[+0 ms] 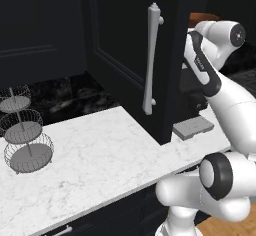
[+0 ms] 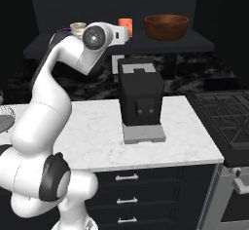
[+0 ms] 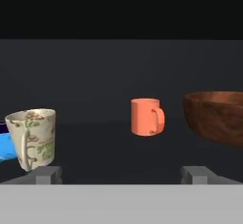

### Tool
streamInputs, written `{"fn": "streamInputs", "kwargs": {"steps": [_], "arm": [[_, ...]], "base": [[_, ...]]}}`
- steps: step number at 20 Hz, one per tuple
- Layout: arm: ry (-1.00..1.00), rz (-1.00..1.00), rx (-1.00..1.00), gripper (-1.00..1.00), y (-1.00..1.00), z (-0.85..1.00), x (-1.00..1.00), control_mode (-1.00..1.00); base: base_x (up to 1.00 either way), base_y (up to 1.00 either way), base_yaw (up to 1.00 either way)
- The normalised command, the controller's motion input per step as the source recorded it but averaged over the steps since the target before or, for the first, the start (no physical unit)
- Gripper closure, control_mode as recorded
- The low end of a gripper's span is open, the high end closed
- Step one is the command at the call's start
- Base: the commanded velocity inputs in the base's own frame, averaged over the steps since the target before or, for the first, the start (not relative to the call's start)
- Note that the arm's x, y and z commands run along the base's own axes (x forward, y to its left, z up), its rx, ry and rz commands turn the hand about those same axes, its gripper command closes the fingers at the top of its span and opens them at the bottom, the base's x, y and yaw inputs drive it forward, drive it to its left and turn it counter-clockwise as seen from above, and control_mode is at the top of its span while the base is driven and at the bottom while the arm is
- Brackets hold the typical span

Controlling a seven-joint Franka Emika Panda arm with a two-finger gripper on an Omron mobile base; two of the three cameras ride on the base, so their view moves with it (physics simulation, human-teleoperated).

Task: Gather all objects into one cabinet and sort the glasses and bowls to opposite sides.

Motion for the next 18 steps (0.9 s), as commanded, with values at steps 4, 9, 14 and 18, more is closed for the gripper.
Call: {"fn": "streamInputs", "kwargs": {"steps": [4,9,14,18], "arm": [[-0.04,-0.01,0.0,-1.0,-0.33,0.0,0.06,-1.0],[0.04,-0.01,0.0,-1.0,-0.09,-0.01,0.0,-1.0],[0.02,0.0,0.0,-1.0,0.0,-0.01,0.0,-1.0],[0.0,0.0,0.0,-1.0,0.0,0.0,0.01,-1.0]], "base": [[0.0,0.0,0.0],[0.0,0.0,0.0],[0.0,0.0,0.0],[0.0,0.0,0.0]]}}
